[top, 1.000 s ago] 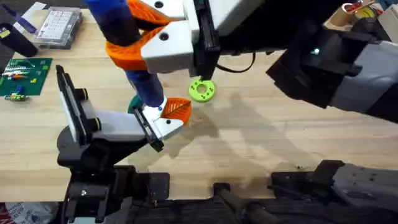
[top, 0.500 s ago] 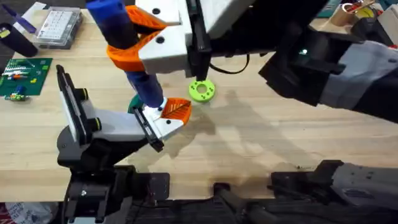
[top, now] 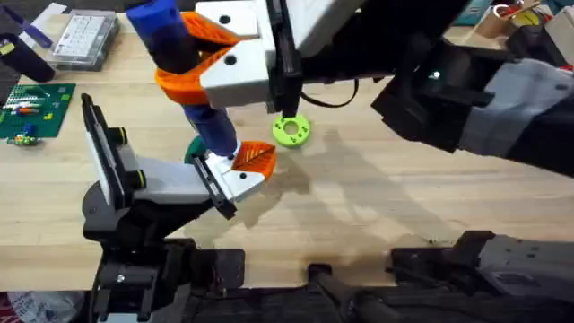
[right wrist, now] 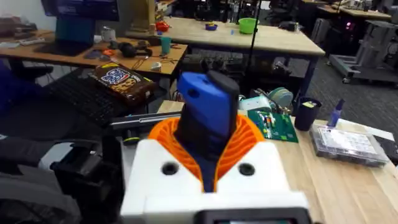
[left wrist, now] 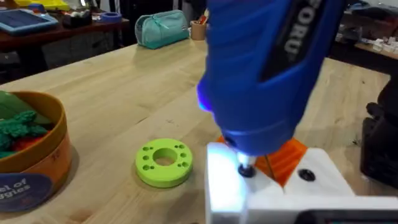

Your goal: Pick up the gripper from the table and insert it into the empty holder that is missing its gripper. Then pick up a screw, insert it into the mounting hole, and use the screwdriver to tighten it. Finally, clean up the table by picking up the vegetable and placing it into the bucket.

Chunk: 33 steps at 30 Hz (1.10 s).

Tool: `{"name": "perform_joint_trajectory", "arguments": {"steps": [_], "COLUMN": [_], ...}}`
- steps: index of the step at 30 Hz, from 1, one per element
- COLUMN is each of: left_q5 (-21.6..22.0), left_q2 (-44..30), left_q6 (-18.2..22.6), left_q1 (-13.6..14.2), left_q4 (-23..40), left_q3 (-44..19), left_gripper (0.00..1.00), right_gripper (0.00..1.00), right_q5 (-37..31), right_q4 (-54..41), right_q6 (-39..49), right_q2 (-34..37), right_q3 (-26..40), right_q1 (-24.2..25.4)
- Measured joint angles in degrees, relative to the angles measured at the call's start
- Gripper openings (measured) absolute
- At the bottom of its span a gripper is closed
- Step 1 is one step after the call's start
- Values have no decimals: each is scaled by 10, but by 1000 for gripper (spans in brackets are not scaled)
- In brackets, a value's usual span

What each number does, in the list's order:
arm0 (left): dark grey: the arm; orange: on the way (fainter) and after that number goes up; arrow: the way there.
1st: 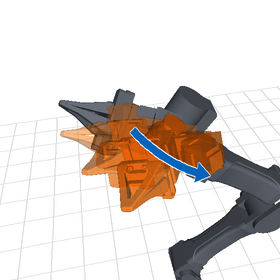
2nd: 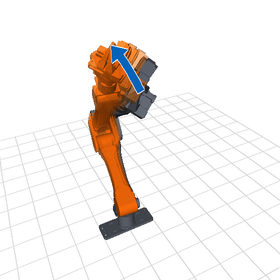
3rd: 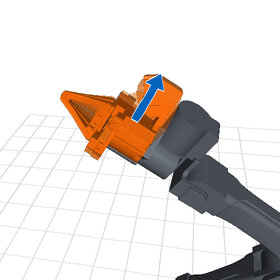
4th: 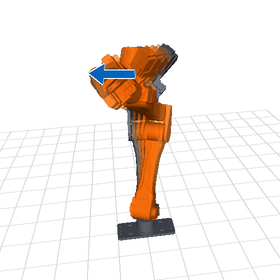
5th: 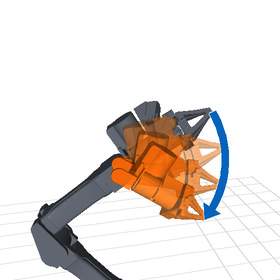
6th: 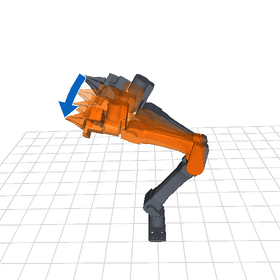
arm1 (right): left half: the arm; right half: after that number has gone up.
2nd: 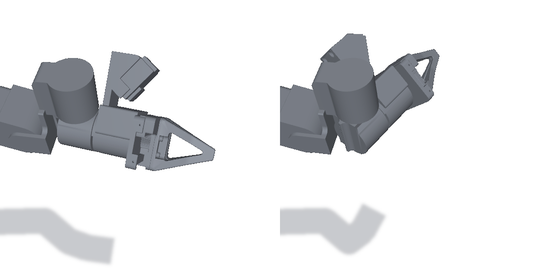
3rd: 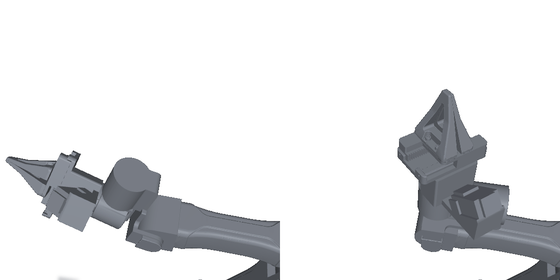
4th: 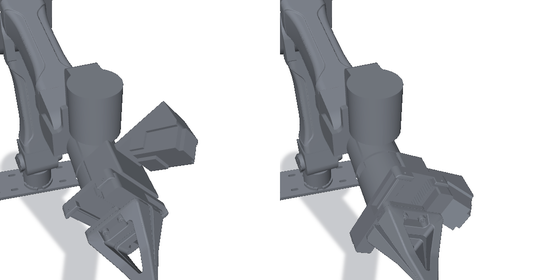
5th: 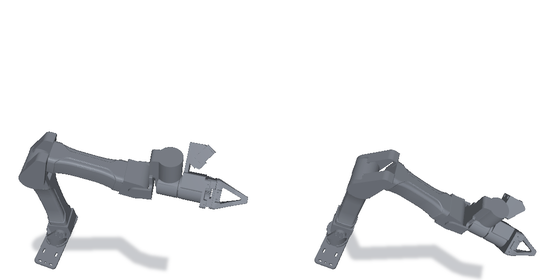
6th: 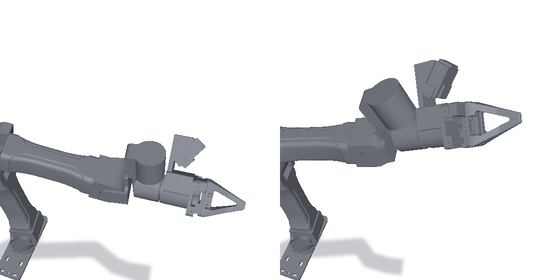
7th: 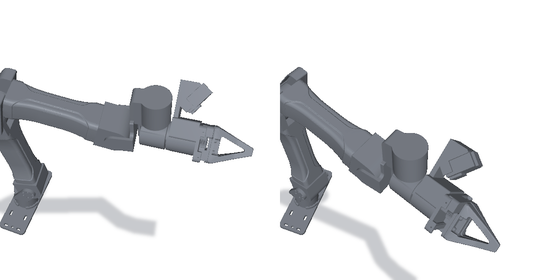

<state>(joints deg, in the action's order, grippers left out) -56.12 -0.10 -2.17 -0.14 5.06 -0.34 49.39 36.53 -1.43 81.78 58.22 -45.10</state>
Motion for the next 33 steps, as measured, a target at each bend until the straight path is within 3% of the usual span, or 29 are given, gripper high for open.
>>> {"name": "perform_joint_trajectory", "arguments": {"steps": [16, 23, 33], "left_q5": [0, 1, 1], "left_q2": [0, 0, 0], "left_q6": [0, 0, 0], "left_q1": [0, 0, 0], "left_q4": [0, 0, 0], "left_q3": [0, 0, 0], "left_gripper": [13, 13, 13], "right_gripper": [55, 56, 57], "right_q5": [0, -2, 3], "right_q4": [-1, 73, 73], "right_q6": [0, -3, -20], "right_q2": [0, 6, 7], "right_q3": [0, 0, 62], "right_q1": [0, 3, 22]}}
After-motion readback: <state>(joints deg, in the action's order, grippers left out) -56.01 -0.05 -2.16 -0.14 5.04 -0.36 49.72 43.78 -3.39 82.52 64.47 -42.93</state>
